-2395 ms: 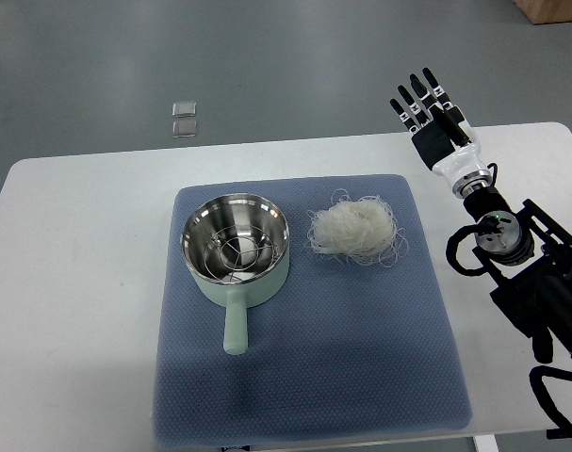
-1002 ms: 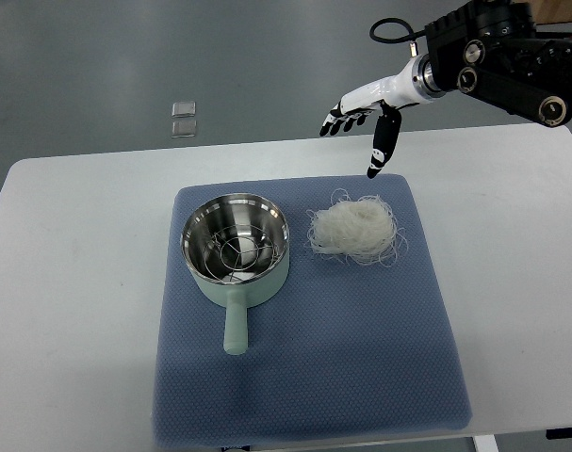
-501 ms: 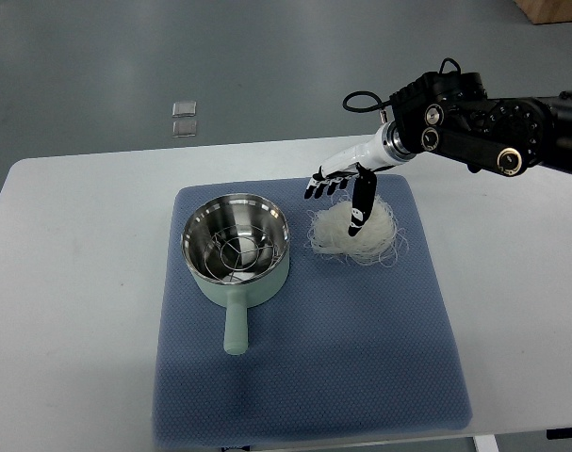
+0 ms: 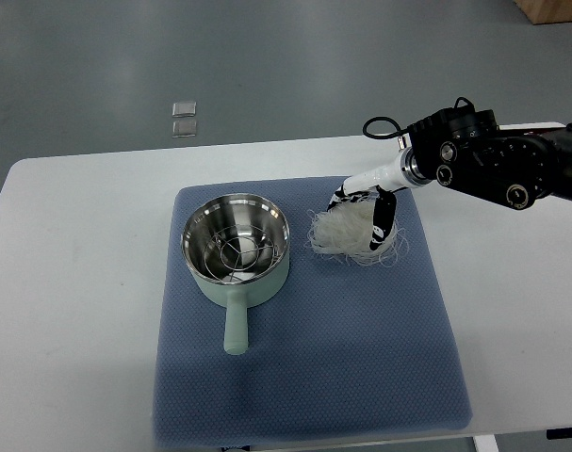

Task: Put vermicelli into pot with right hand
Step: 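Close the right hand fingers around the vermicelli bundle, then lift the vermicelli with the right hand and carry it toward the pot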

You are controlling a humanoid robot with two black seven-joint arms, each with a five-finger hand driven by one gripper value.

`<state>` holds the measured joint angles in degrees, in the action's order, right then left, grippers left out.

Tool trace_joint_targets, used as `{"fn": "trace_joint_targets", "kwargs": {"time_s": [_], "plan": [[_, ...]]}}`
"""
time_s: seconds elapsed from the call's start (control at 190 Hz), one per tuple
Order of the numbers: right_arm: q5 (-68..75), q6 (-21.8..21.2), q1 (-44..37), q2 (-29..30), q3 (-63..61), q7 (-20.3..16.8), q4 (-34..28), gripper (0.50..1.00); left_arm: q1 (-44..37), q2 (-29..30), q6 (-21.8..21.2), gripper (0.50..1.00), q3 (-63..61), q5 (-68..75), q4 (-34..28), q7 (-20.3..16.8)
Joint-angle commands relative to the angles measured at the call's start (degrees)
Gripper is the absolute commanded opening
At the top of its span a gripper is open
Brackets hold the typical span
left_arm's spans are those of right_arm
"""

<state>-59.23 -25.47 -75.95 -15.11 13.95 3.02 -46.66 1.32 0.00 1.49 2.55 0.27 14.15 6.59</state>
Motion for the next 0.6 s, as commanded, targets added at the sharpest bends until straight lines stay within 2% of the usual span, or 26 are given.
{"fn": "trace_joint_targets", "kwargs": {"time_s": [0.0, 0.132, 0.185, 0.206, 0.211, 0.216, 0.222, 0.227, 0.232, 0.237, 0.243, 0.253, 0.258, 0.264, 0.269, 0.448, 0.596], "plan": [[-0.10, 1.74, 1.07, 0.00, 0.02, 0.58, 0.08, 0.893, 0.00, 0.00, 0.00, 1.000, 0.00, 0.00, 0.00, 0.00], [-1.42, 3.85, 2.21, 0.08, 0.02, 2.25, 0.17, 0.787, 0.00, 0.00, 0.00, 1.000, 0.09, 0.00, 0.00, 0.00], [-1.68, 4.46, 2.56, 0.08, 0.02, 2.43, 0.26, 0.715, 0.00, 0.00, 0.00, 1.000, 0.09, 0.00, 0.00, 0.00], [-1.77, 4.64, 2.65, 0.08, 0.02, 2.43, 0.26, 0.678, 0.00, 0.00, 0.00, 1.000, 0.09, 0.00, 0.00, 0.00], [-1.77, 4.72, 2.65, 0.08, 0.02, 2.43, 0.26, 0.650, 0.00, 0.00, 0.00, 1.000, 0.09, 0.00, 0.00, 0.00], [-1.77, 4.72, 2.65, 0.08, 0.02, 2.43, 0.26, 0.650, 0.00, 0.00, 0.00, 1.000, 0.09, 0.00, 0.00, 0.00], [-1.77, 4.90, 2.74, 0.08, 0.02, 2.43, 0.26, 0.617, 0.00, 0.00, -0.08, 1.000, 0.09, 0.00, 0.00, 0.00], [-1.77, 4.90, 2.74, 0.08, 0.02, 2.43, 0.26, 0.617, 0.00, 0.00, -0.08, 1.000, 0.09, 0.00, 0.00, 0.00], [-1.77, 5.07, 2.83, 0.08, 0.02, 2.52, 0.26, 0.585, 0.00, 0.00, -0.08, 1.000, 0.09, 0.00, -0.08, 0.00], [-1.77, 5.08, 2.83, 0.08, 0.02, 2.52, 0.26, 0.584, 0.00, 0.00, -0.08, 1.000, 0.09, 0.00, -0.08, 0.00], [-1.77, 5.16, 2.91, 0.08, 0.02, 2.52, 0.26, 0.552, 0.00, 0.00, 0.00, 1.000, 0.09, 0.00, -0.08, 0.00], [-1.77, 5.16, 2.91, 0.08, 0.02, 2.52, 0.26, 0.552, 0.00, 0.00, 0.00, 1.000, 0.09, 0.00, -0.08, 0.00], [-1.86, 5.34, 2.91, 0.08, 0.02, 2.52, 0.26, 0.523, 0.00, 0.00, 0.00, 1.000, 0.09, 0.00, -0.08, 0.00], [-1.86, 5.34, 2.91, 0.08, 0.02, 2.52, 0.26, 0.523, 0.00, 0.00, 0.00, 1.000, 0.09, 0.00, -0.08, 0.00], [-1.86, 5.43, 2.91, 0.08, 0.02, 2.52, 0.26, 0.500, 0.00, 0.00, 0.00, 1.000, 0.18, 0.00, 0.00, 0.00], [-3.70, 6.48, 3.09, -0.36, 0.02, 3.04, 0.26, 0.500, 0.00, 0.00, -0.08, 1.000, 0.18, 0.00, -0.17, 0.00], [-2.91, 5.69, 0.99, -3.43, -0.95, 3.13, -0.79, 0.500, -0.09, 0.00, -0.08, 1.000, 0.18, 0.00, -0.26, 0.00]]}}
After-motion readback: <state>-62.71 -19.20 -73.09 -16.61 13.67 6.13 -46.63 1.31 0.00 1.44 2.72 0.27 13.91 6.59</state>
